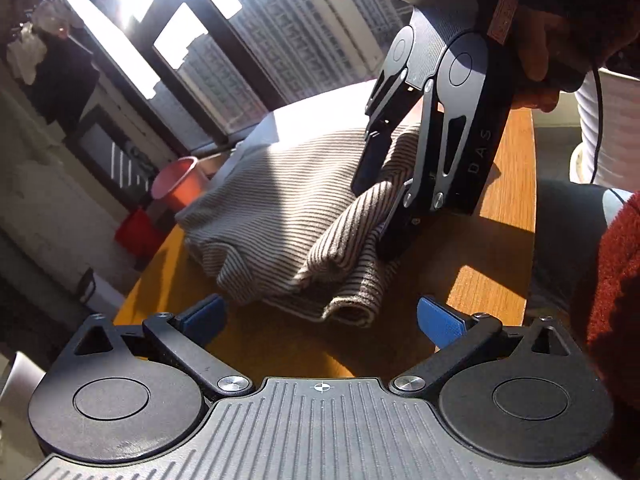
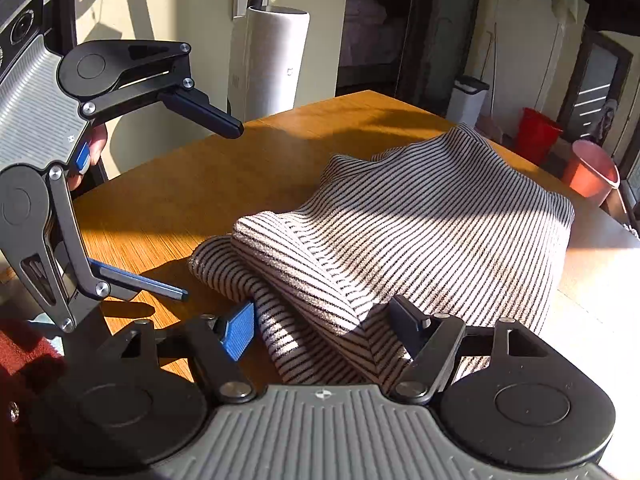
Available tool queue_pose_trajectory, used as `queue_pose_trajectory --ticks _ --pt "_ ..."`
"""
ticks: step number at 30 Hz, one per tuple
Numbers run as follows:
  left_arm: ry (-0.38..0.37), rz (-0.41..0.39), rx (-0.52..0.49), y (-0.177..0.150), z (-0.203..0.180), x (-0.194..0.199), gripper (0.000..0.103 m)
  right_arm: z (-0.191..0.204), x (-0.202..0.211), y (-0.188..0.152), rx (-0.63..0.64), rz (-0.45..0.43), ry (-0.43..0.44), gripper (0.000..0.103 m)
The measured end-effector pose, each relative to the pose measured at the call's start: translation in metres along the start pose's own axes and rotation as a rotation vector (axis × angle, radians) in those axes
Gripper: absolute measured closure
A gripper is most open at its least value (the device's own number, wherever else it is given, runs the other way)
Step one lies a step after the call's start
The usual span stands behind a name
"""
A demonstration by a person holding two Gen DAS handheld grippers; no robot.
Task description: Fold clothes
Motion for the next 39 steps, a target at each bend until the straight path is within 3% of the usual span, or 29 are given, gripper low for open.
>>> queue_pose_trajectory --ticks 3,8,12,14,15,16,17,19,23,26,28,29,30,31,33,35,39 --pt "0.027 -0.035 -0.079 0.006 -0.009 -0.009 0.0 -0.021 0.006 0.006 -0.229 -0.018 0.109 0.038" --pt "0.097 -0.077 -0.181 0.026 -0.014 -0.044 0.0 -0.033 0.012 0.004 -0.354 -0.044 0.184 0.039" --pt "0.06 -0.097 -0.179 0.037 -0.014 -0.062 0.0 -0.028 0.027 0.002 -0.301 -0.063 0.131 0.04" --pt "0.029 -0.086 -0.144 0.038 -0.012 -0.065 0.0 -0.03 0.046 0.004 -0.199 -0.09 0.025 0.036" --pt "0.011 -0.08 -0.119 0.037 -0.011 -0.065 0.002 -0.027 0.054 0.004 -0.118 -0.101 -0.035 0.03" --pt "-0.02 -0.071 -0.078 0.036 -0.01 -0.066 0.004 -0.022 0.06 0.001 -0.029 -0.111 -0.092 0.017" --pt "-0.06 -0.058 -0.025 0.035 -0.008 -0.067 0.011 -0.016 0.066 -0.002 0.061 -0.12 -0.149 0.009" --pt "-0.171 -0.016 0.141 0.031 0.0 -0.069 0.025 -0.005 0.07 -0.011 0.182 -0.112 -0.192 0.006" --pt "-0.306 0.023 0.471 0.026 0.027 -0.076 0.028 0.018 0.05 -0.025 0.423 -0.056 -0.286 0.006" --pt "-0.374 0.043 0.665 0.022 0.047 -0.082 0.029 0.024 0.025 -0.023 0.598 -0.039 -0.37 0.014" --pt "-0.373 0.047 0.689 0.022 0.052 -0.083 0.029 0.019 0.006 -0.02 0.643 -0.013 -0.397 0.024" --pt "-0.368 0.051 0.69 0.023 0.053 -0.083 0.029 0.016 -0.003 -0.017 0.649 0.002 -0.406 0.04" --pt "-0.363 0.052 0.683 0.022 0.053 -0.081 0.029 0.01 -0.008 -0.013 0.614 0.016 -0.402 0.063" --pt "-0.358 0.051 0.661 0.021 0.052 -0.077 0.028 0.004 -0.009 -0.009 0.554 0.031 -0.378 0.069" --pt "-0.359 0.024 0.641 0.021 0.052 -0.06 0.022 -0.002 -0.003 -0.001 0.454 0.037 -0.308 0.07" --pt "-0.362 -0.032 0.673 0.019 0.064 -0.042 0.018 -0.004 0.006 -0.001 0.438 0.045 -0.293 0.072" --pt "-0.286 -0.079 0.831 0.01 0.109 -0.03 0.018 -0.001 0.024 -0.01 0.481 0.084 -0.291 0.073"
Point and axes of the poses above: each gripper's, at about its wrist camera, not at the fingertips, and x roughly against the way its jaws point, z to its left, y to its top, the point moved 10 cm from there along -x, roughly the way its jaws point, and after that the axes turned 6 degrees about y, right-handed, at the moved point
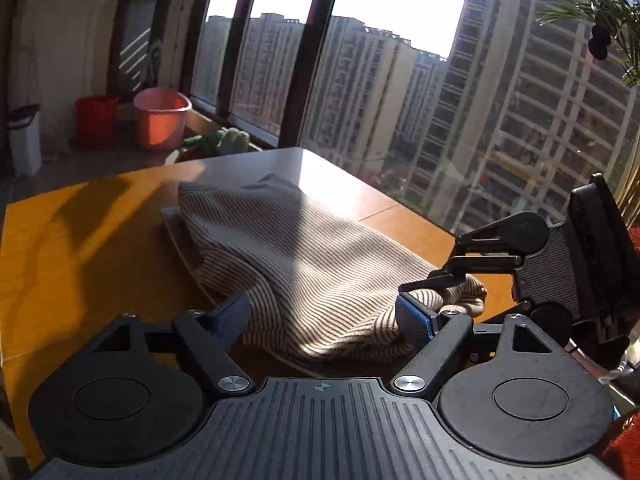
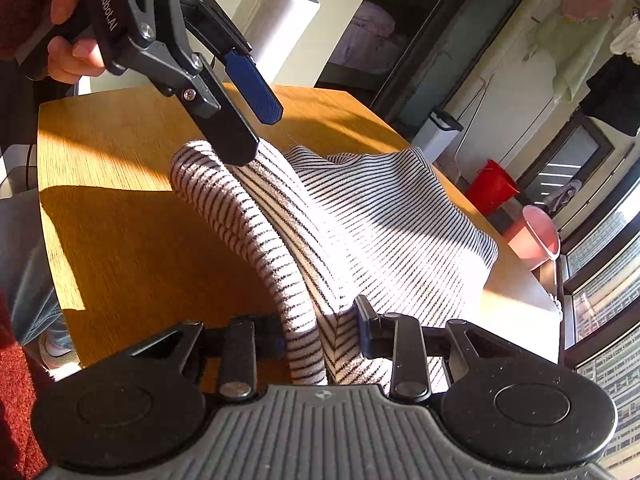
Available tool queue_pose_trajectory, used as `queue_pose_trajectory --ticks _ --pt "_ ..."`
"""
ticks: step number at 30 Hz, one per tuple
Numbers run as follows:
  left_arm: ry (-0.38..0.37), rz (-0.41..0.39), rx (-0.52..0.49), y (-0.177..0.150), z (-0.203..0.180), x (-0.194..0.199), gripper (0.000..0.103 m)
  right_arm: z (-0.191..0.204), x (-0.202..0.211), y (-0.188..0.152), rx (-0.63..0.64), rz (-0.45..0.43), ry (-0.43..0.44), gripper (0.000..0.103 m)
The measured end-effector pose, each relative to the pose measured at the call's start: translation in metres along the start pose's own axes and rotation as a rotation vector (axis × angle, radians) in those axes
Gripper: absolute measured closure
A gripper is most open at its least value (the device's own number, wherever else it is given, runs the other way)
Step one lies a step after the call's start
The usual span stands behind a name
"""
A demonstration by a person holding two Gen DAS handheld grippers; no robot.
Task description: Fold clothes
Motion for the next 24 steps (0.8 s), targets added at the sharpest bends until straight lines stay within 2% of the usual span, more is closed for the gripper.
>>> queue_pose_trajectory --ticks 2,5,10,13,15,19,22,24 --pt "-0.003 -0.024 0.101 0.012 0.012 -0.002 0.018 0.003 0.009 -0.003 0.008 0.01 0.021 0.073" --pt "-0.088 -0.034 0.22 0.024 0.01 -0.019 0.018 0.018 0.03 -0.001 0.076 0.037 0.063 0.074" --pt "-0.165 0.073 0.271 0.007 -0.007 -0.066 0.021 0.032 0.071 0.013 0.159 0.084 0.127 0.075" --pt "-0.184 0.145 0.312 -0.011 -0.002 -0.085 0.021 0.019 0.094 0.036 0.179 0.095 0.144 0.075" --pt "-0.204 0.157 0.338 -0.017 0.003 -0.09 0.022 -0.001 0.1 0.054 0.184 0.083 0.132 0.075" --pt "-0.229 0.16 0.362 -0.019 0.007 -0.091 0.022 -0.047 0.074 0.075 0.14 0.054 0.153 0.074" --pt "-0.231 0.171 0.389 -0.022 0.015 -0.094 0.035 -0.073 0.038 0.08 0.085 0.054 0.217 0.071" --pt "-0.235 0.177 0.425 -0.025 0.022 -0.094 0.048 -0.086 0.009 0.077 0.049 0.064 0.252 0.07"
Point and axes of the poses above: each gripper's, at about its wrist camera, not at the fingertips, and x roughly against the way its jaws point, z to its left, y to its top, the point moved 10 cm from there along -x, roughly the way its jaws point, and after that the axes turned 6 degrees about y, right-handed, at the moved point
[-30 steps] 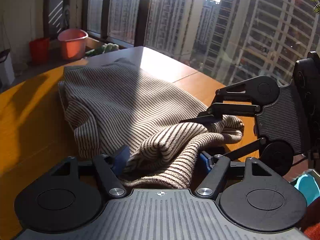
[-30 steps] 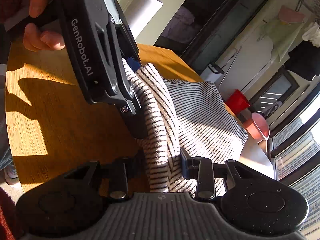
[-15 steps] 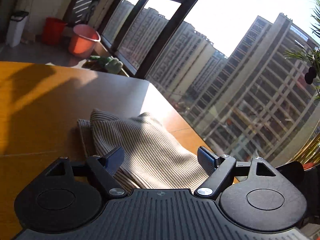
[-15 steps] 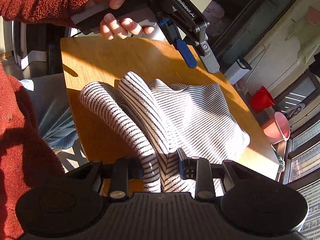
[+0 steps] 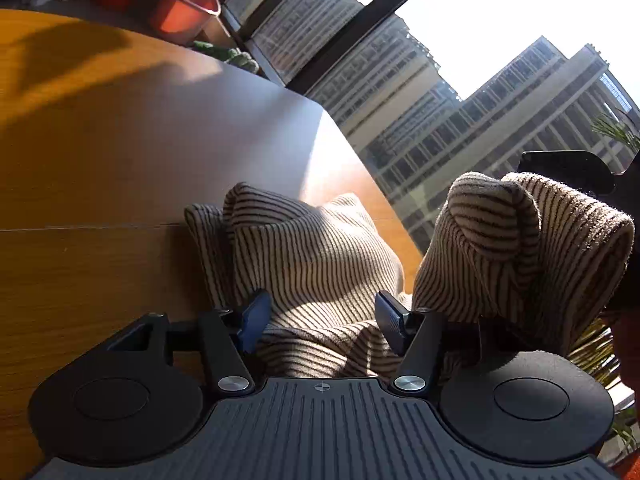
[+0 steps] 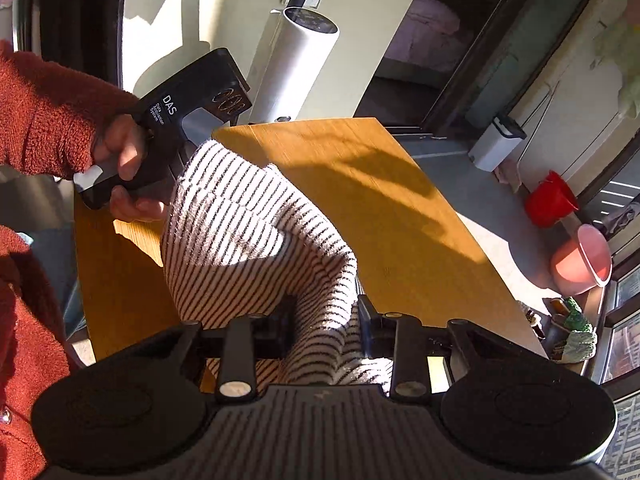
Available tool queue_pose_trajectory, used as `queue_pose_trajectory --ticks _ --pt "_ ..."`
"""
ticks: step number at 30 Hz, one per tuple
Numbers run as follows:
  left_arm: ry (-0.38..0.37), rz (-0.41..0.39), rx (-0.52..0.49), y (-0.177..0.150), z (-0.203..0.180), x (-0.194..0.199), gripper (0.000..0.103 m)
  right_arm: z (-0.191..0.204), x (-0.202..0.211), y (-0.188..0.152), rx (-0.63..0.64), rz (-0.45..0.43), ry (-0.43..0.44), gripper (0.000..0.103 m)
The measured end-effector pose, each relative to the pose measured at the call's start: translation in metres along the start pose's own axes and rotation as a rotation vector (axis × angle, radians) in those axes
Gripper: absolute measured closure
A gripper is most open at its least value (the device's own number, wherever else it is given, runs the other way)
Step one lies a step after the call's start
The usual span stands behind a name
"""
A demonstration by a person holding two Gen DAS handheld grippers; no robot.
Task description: Fold clothes
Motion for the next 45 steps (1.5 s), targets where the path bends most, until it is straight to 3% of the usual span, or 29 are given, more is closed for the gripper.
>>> queue_pose_trajectory --ticks 3,6,8,11,14,16,19,22,25,27,30,32,37,38,41,43,45 --pt "-0.001 -0.015 0.065 0.003 0.012 0.008 0.051 -0.023 -0.039 -0.016 -0.088 0.021 0.029 0.069" --pt "0.15 -0.095 -0.025 0.009 0.02 0.031 0.027 -0.038 -0.06 -0.028 -0.153 0.021 0.04 0.063" --pt "0.192 -0.162 -0.115 0.01 0.009 0.056 0.021 -0.047 -0.061 -0.03 -0.217 -0.012 0.059 0.055" --pt "0.144 -0.265 -0.199 0.017 -0.027 0.091 0.011 -0.057 -0.058 -0.041 -0.291 -0.052 0.078 0.045" --pt "0.045 -0.341 -0.317 0.026 -0.085 0.103 0.004 -0.063 -0.058 -0.048 -0.361 -0.083 0.09 0.039" --pt "-0.034 -0.32 -0.39 0.022 -0.122 0.09 0.001 -0.064 -0.058 -0.054 -0.4 -0.103 0.096 0.036" --pt "-0.052 -0.239 -0.429 0.016 -0.136 0.032 0.001 -0.064 -0.048 -0.056 -0.434 -0.126 0.07 0.031" --pt "0.027 -0.132 -0.376 0.007 -0.108 -0.014 0.001 -0.064 -0.018 -0.054 -0.453 -0.178 0.02 0.031" --pt "0.101 -0.109 -0.334 0.002 -0.082 -0.017 0.003 -0.068 0.025 -0.05 -0.458 -0.277 -0.078 0.031" --pt "0.109 -0.117 -0.327 0.002 -0.078 -0.011 0.003 -0.069 0.055 -0.049 -0.472 -0.356 -0.131 0.035" --pt "0.134 -0.114 -0.345 0.001 -0.077 -0.008 0.003 -0.065 0.074 -0.048 -0.543 -0.459 -0.079 0.051" --pt "0.151 -0.112 -0.36 0.0 -0.077 -0.006 0.003 -0.066 0.064 -0.053 -0.628 -0.489 -0.003 0.051" --pt "0.186 -0.099 -0.394 -0.001 -0.077 -0.006 0.002 -0.078 -0.033 -0.102 -0.829 -0.323 0.005 0.055" --pt "0.19 -0.094 -0.4 -0.001 -0.077 -0.007 0.002 -0.081 -0.036 -0.107 -0.868 -0.363 0.029 0.055" --pt "0.199 -0.081 -0.41 0.001 -0.076 -0.008 0.002 -0.081 -0.027 -0.108 -0.906 -0.371 0.011 0.055" --pt "0.2 -0.074 -0.407 0.002 -0.076 -0.01 0.0 -0.075 -0.018 -0.106 -0.842 -0.347 -0.063 0.054" --pt "0.207 -0.074 -0.4 0.004 -0.076 -0.011 0.0 -0.063 -0.003 -0.106 -0.807 -0.343 -0.116 0.046"
Point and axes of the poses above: each gripper's, at about its wrist camera, not at the fingertips, and x roughly against the way its jaws point, z to its left, y to its top, the point moved 10 cm from there along -x, roughly the way its jaws point, and after that the axes turned 6 degrees about y, right-handed, at the moved point
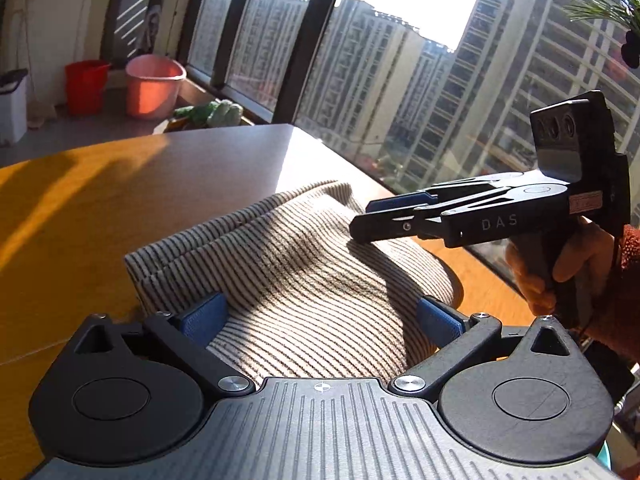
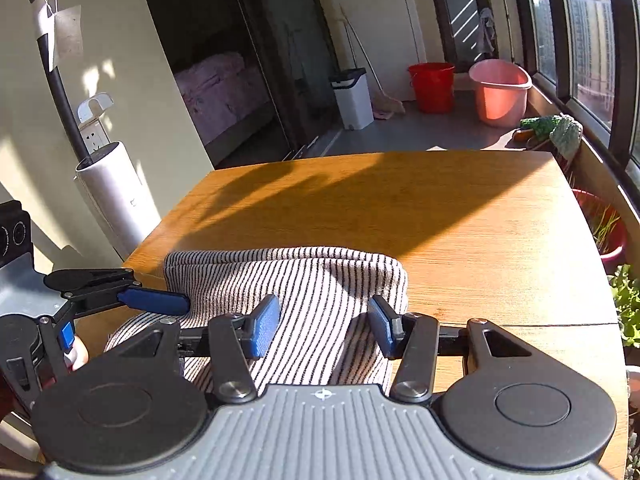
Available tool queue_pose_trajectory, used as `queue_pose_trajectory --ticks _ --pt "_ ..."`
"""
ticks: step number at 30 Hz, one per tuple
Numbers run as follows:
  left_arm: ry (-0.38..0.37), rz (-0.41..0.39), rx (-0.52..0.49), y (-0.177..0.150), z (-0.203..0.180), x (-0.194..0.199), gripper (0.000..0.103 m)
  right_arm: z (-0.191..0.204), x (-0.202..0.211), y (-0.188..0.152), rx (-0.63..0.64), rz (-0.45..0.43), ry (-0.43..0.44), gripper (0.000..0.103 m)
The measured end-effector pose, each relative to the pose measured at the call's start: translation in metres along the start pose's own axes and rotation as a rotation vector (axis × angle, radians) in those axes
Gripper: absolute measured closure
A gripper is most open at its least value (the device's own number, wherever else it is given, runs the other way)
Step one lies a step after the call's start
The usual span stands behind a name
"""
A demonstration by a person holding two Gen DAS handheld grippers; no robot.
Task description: Fold clothes
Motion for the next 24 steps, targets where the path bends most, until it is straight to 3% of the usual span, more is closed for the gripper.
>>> queue_pose_trajectory --ticks 5,8,10,13,16,17,18,24 --pt "0.008 0.003 -0.004 0.001 0.001 -0.001 0.0 0.008 0.049 -0.025 -0.05 -0.095 -0.064 0.028" --pt "0.008 0.004 0.0 0.004 0.003 -0.002 0.0 0.004 0.063 -0.049 -0.198 -0.146 -0.083 0.007" --pt "0.009 0.003 -0.001 0.004 0.003 -0.002 0.0 -0.002 0.064 -0.069 -0.358 -0.159 -0.057 0.005" --pt "0.014 0.001 -0.007 0.003 0.002 -0.001 0.0 -0.005 0.05 -0.087 -0.537 -0.141 0.048 0.005" --pt "0.019 0.001 -0.006 0.001 0.002 0.001 0.0 0.0 0.033 -0.091 -0.618 -0.126 0.145 0.023" --pt "0.022 0.001 -0.004 0.001 0.003 0.001 0.0 0.002 0.028 -0.092 -0.644 -0.122 0.177 0.039" --pt "0.027 0.001 0.0 0.0 0.004 0.002 0.0 0.004 0.024 -0.088 -0.627 -0.123 0.178 0.047" --pt "0.034 0.011 0.06 0.006 0.008 0.005 0.0 -0.003 0.015 -0.053 -0.495 -0.152 0.092 0.051"
Point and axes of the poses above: each gripper's, at about its wrist camera, not at the fingertips, and x roughly against the way its jaws point, z to its left, y to its top, the point moved 10 cm from there along -x, roughly the way its jaws point, and after that the axes turned 6 degrees about y, right-handed, at the moved point
